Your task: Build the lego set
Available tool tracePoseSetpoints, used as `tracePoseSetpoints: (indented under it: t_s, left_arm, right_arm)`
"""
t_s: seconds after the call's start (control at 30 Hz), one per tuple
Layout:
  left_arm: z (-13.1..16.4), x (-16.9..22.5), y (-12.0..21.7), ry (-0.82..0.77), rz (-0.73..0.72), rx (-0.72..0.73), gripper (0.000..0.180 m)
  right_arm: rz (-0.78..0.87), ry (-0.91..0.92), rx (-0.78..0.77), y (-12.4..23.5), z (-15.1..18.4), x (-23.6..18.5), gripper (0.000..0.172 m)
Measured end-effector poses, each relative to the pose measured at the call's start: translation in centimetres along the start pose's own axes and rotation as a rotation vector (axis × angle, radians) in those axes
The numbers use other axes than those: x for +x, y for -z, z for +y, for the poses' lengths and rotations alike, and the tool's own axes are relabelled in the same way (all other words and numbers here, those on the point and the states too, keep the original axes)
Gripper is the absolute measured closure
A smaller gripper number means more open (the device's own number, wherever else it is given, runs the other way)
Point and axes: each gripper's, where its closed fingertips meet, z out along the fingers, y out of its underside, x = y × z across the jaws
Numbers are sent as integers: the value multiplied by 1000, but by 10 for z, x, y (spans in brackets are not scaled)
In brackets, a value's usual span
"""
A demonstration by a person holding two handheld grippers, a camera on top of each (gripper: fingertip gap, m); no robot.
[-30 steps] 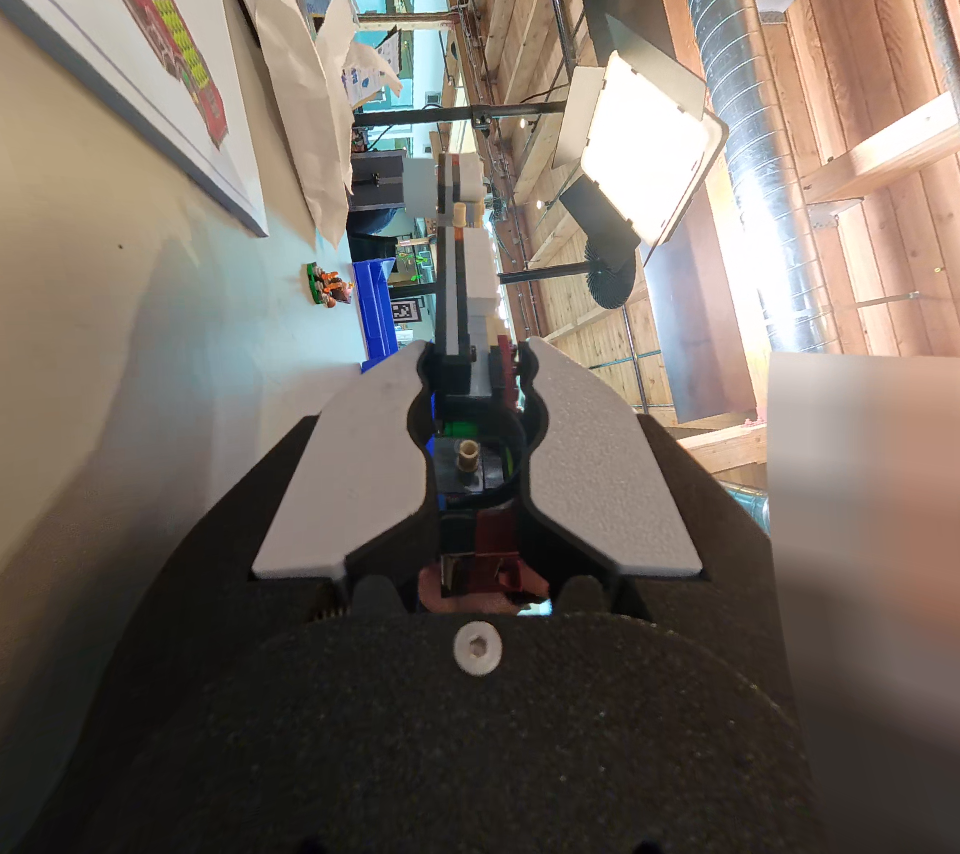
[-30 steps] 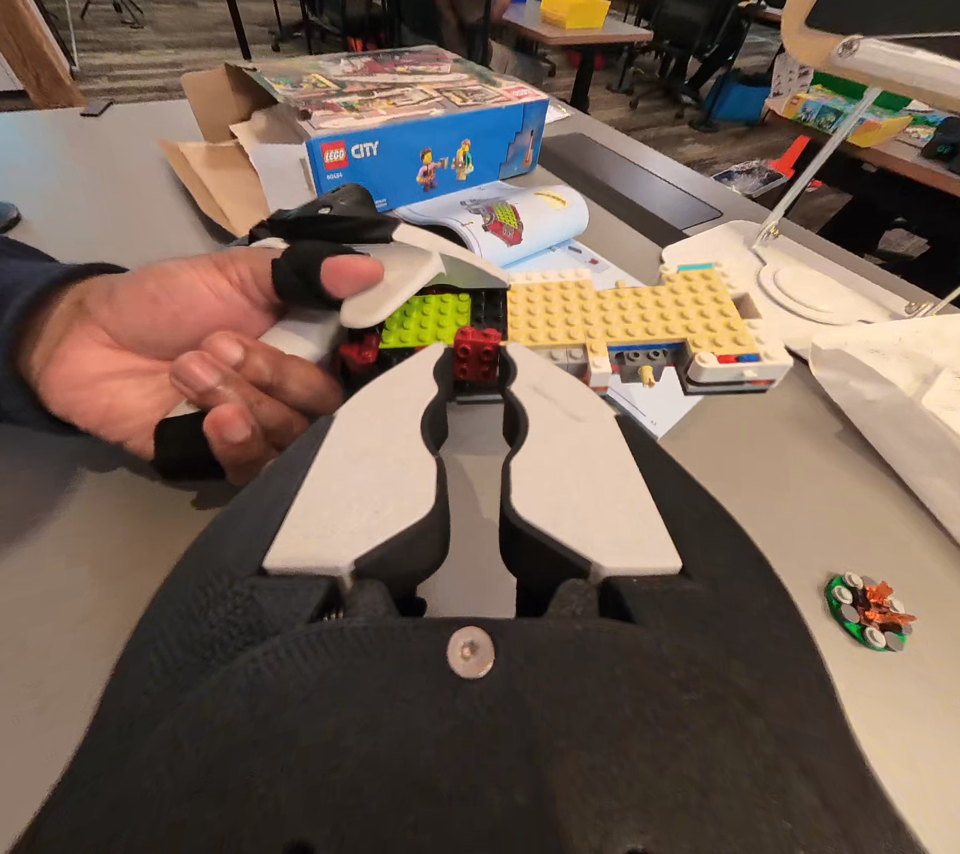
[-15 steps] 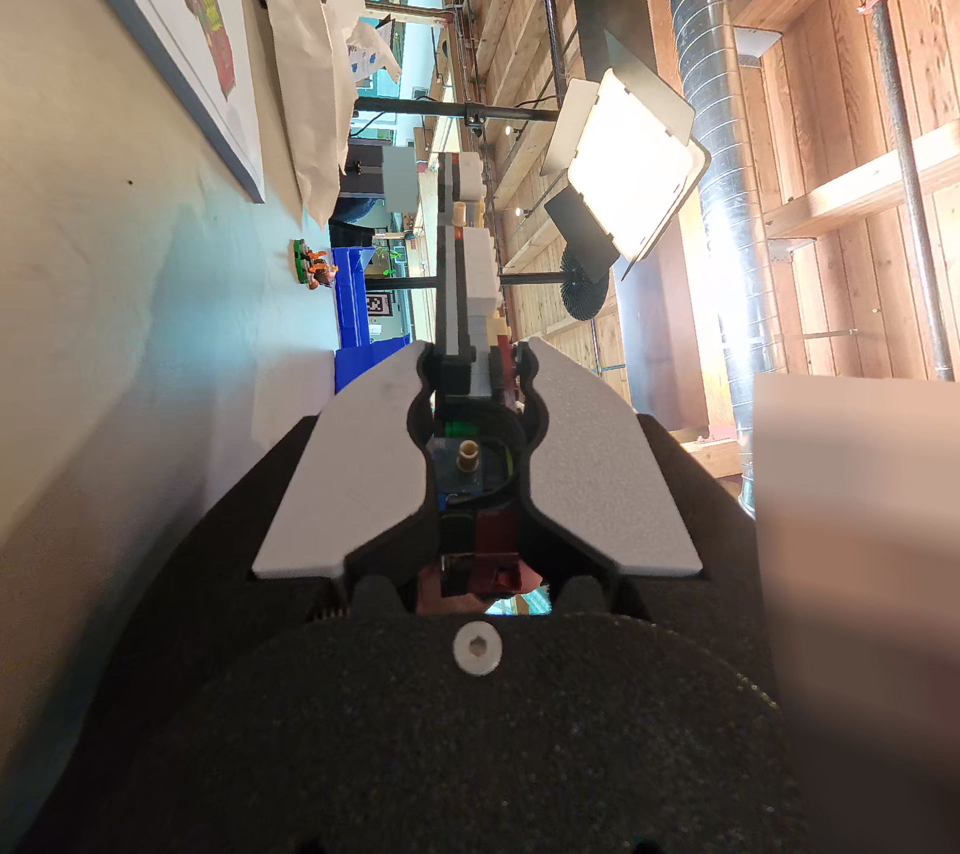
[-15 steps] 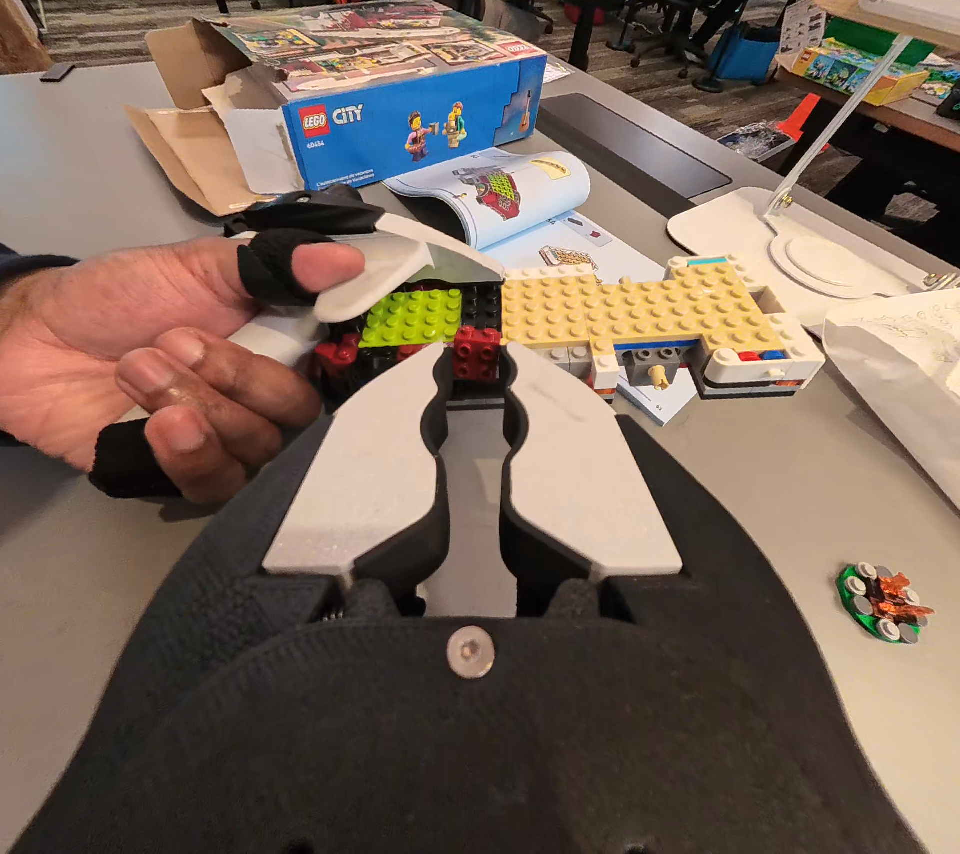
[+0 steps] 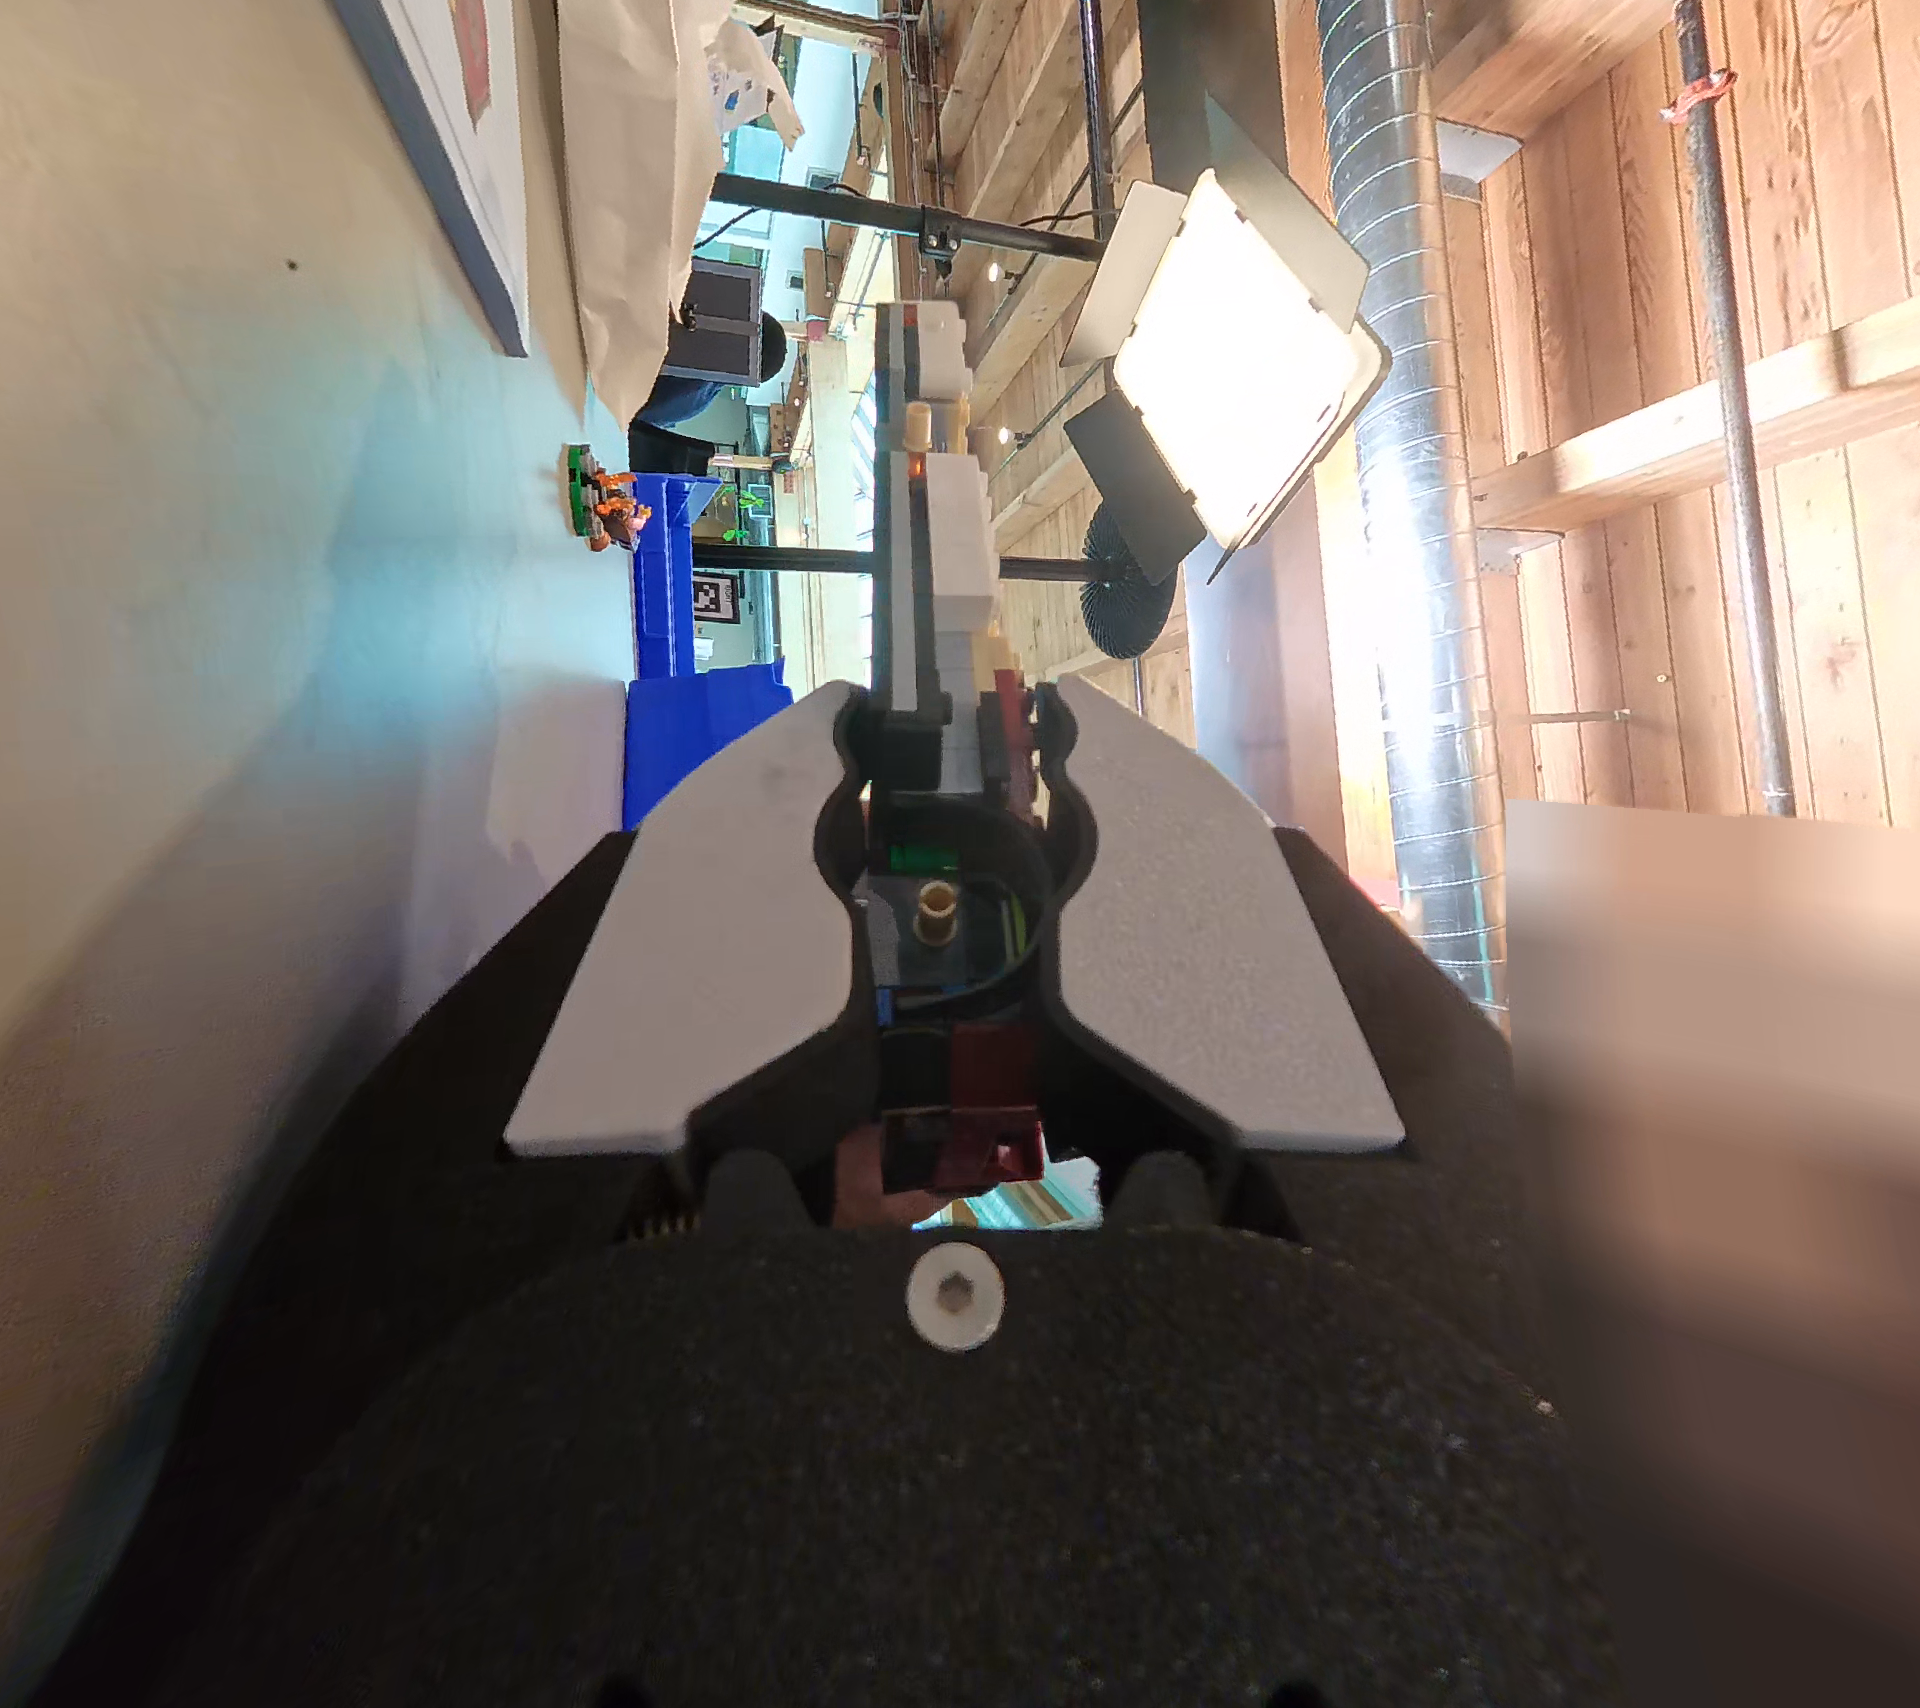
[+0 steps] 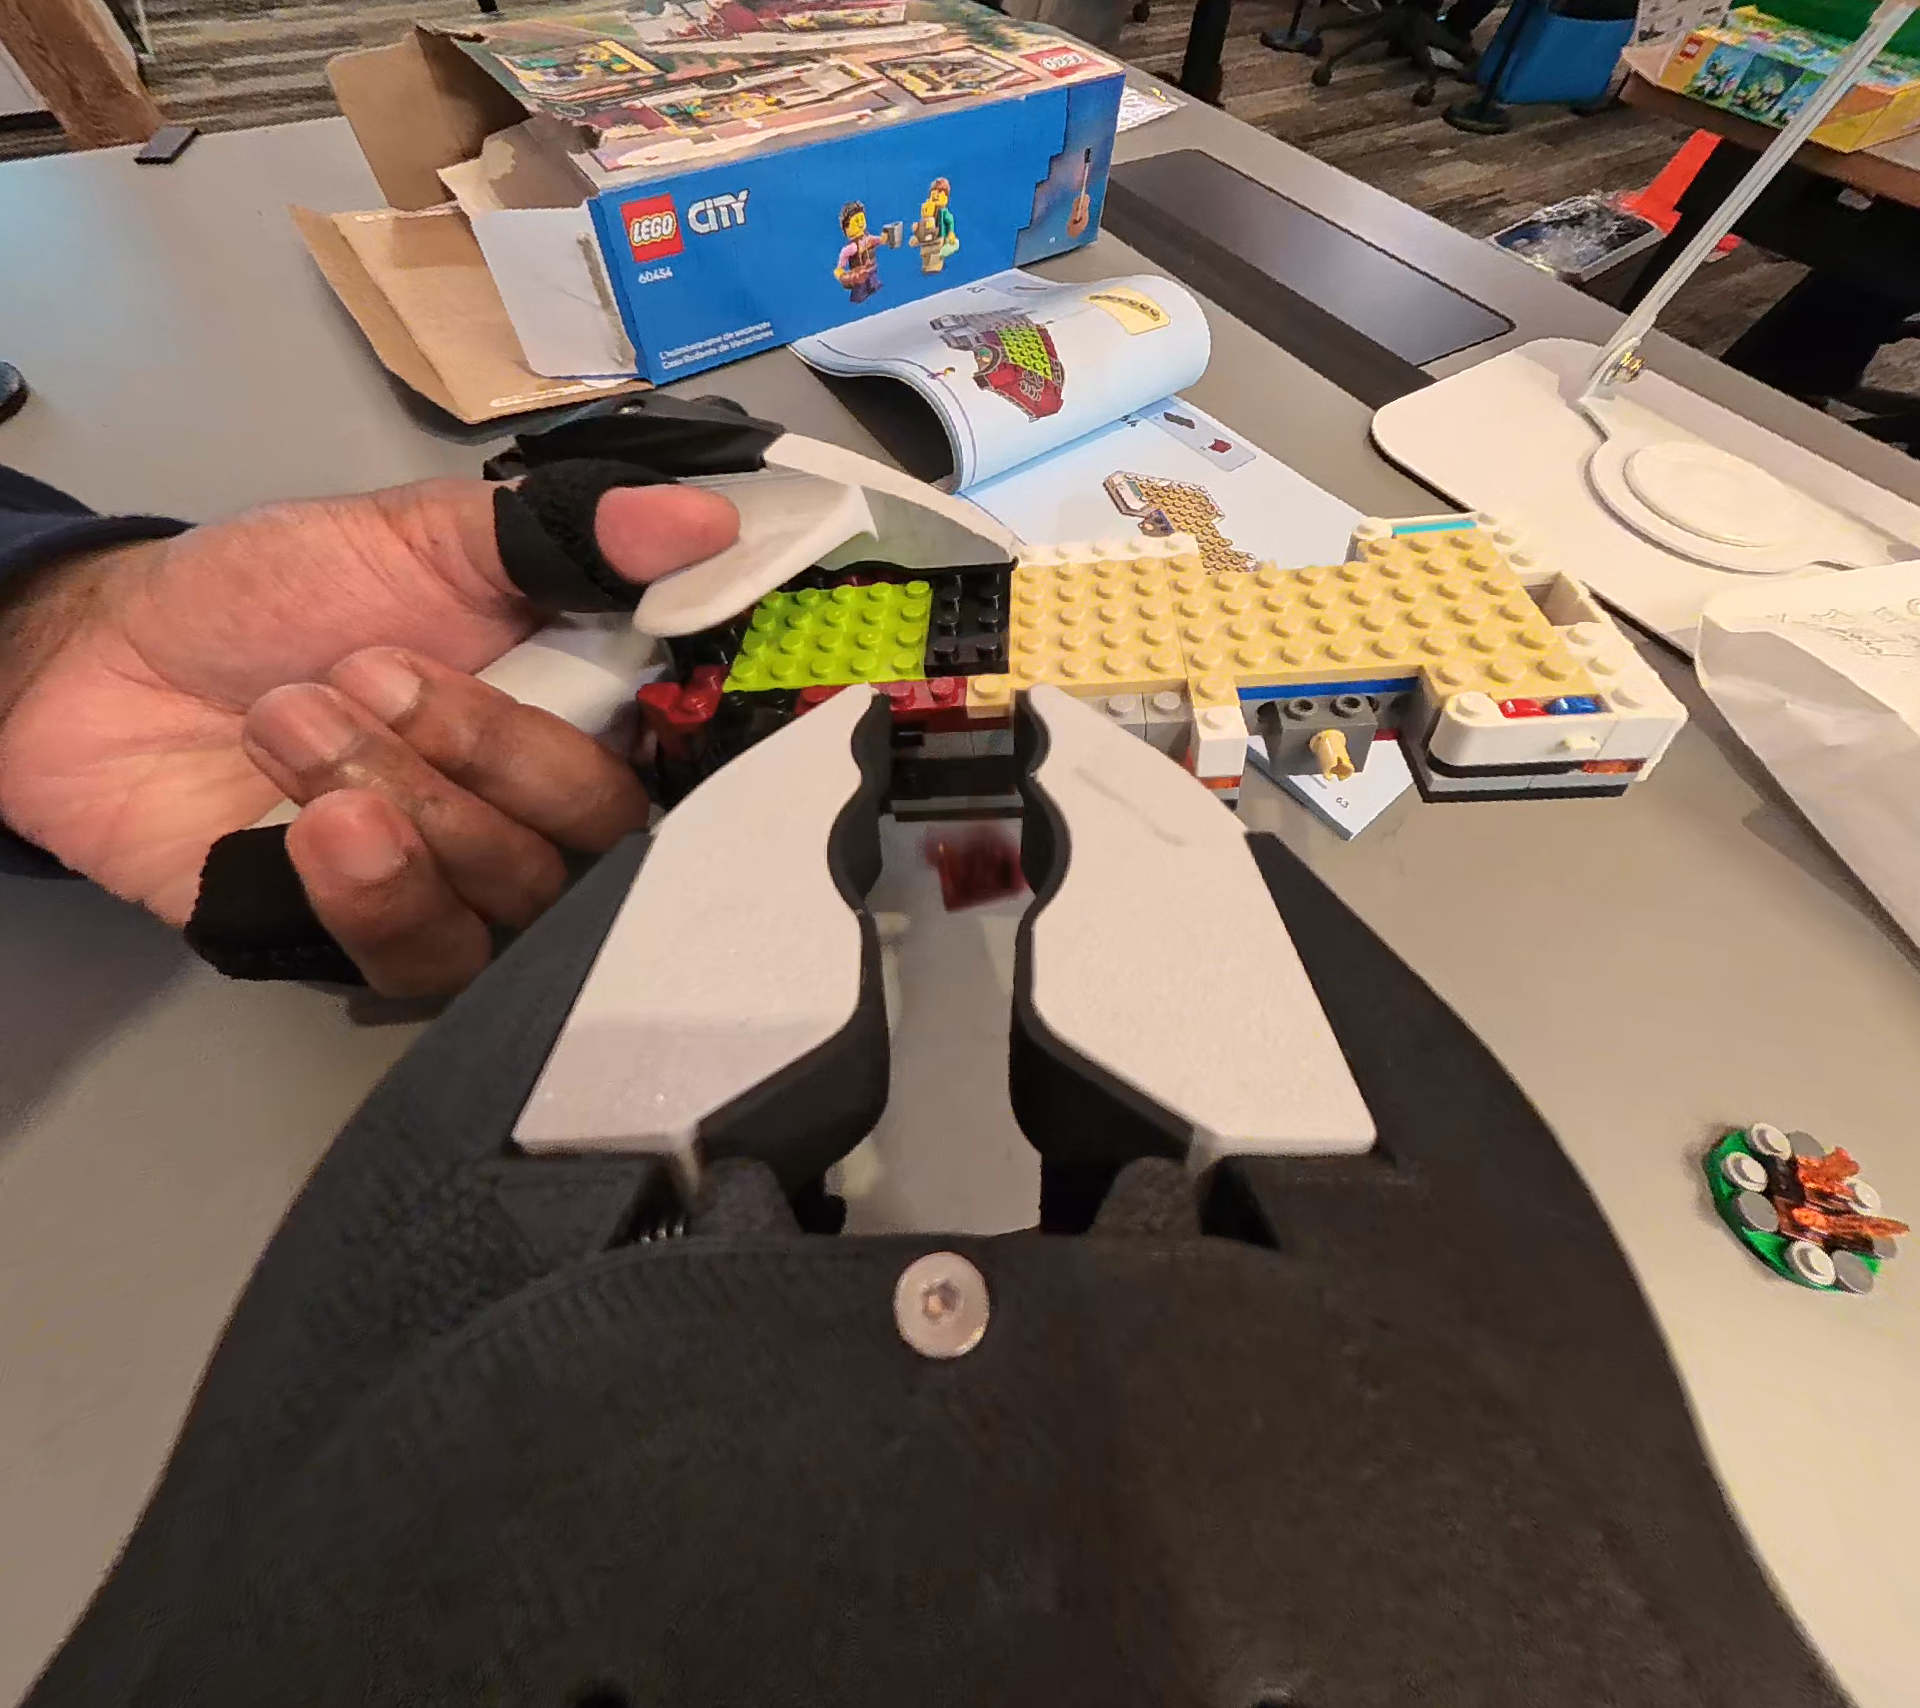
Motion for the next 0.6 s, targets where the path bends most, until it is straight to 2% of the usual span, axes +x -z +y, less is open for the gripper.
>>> tracePoseSetpoints:
  t_s: [0.13, 0.27, 0.4, 0.5, 0.6]
  left_arm:
    - [-3, -1, 1, -40, -16, 12, 150]
    - [-7, 0, 3, -96, -31, 6, 150]
    - [-8, -3, 3, -114, -50, -2, 150]
    - [-5, -7, 2, -113, -62, -14, 150]
    - [0, -7, 0, -129, -66, -35, 150]
  right_arm:
    - [17, 1, -1, 3, 1, 4, 148]
    - [72, -46, -32, 28, 9, 16, 145]
    - [81, -114, -218, 59, 54, 13, 143]
    - [26, -133, -322, 73, 83, -14, 140]
    - [3, -112, -378, 78, 95, -38, 140]
